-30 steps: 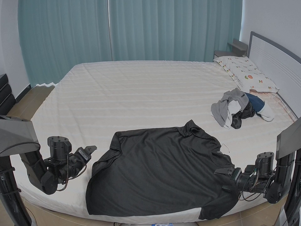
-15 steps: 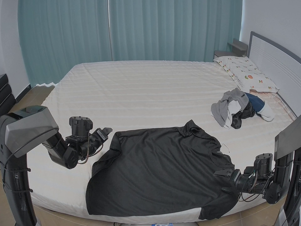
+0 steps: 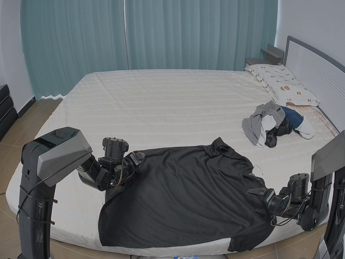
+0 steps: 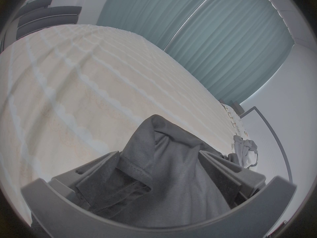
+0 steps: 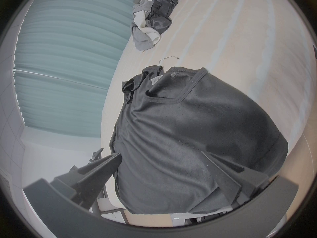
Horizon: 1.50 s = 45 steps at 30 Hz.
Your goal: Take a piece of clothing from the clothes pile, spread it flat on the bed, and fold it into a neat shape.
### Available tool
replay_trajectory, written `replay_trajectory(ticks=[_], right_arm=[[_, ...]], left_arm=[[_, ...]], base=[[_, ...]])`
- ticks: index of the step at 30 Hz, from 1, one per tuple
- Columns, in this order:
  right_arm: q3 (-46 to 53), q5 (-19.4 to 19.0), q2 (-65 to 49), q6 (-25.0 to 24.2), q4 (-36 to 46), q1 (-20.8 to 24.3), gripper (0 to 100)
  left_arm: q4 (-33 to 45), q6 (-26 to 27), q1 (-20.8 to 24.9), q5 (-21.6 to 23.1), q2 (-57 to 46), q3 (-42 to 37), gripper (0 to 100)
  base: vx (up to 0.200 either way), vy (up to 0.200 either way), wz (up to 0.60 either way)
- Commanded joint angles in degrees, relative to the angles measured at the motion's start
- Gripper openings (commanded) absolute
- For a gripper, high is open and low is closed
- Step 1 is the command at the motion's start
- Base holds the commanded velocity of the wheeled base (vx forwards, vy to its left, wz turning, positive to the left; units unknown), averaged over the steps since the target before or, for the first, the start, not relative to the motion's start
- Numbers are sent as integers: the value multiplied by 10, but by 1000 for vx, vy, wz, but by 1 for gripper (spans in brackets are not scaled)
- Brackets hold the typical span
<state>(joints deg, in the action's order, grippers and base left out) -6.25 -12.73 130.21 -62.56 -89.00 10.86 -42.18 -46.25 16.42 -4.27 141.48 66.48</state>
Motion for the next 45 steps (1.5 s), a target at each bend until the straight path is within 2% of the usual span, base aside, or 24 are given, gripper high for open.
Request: replay_trajectory(ticks=[1,19,20,25,29,40,45], right_arm=[[-14,15,10,-8,-7,4,100],[-14,17,11,-12,-6,7,100],[-14,17,11,-12,-6,7,100],[-13,17,11,-12,-6,7,100],[-13,17,11,-12,-6,7,100],[-13,17,11,-12,-6,7,100],[-12,17,11,-12,-7,7,100]], left_arm=[[-1,-2,0,0,10,1,100],[-3,1,-4,-10,15,3,100],[-2,3,-4,-11,14,1,0],[-2,9,-4,-14,12,-3,0],[-7,11,-21,-39,11,5,0],[-9,9,-86,-37,28,81,0],[-9,10,-97,-37,61,123,0]], base=[[0,0,0],[0,0,0],[0,0,0],[0,0,0],[0,0,0],[0,0,0],[0,0,0]])
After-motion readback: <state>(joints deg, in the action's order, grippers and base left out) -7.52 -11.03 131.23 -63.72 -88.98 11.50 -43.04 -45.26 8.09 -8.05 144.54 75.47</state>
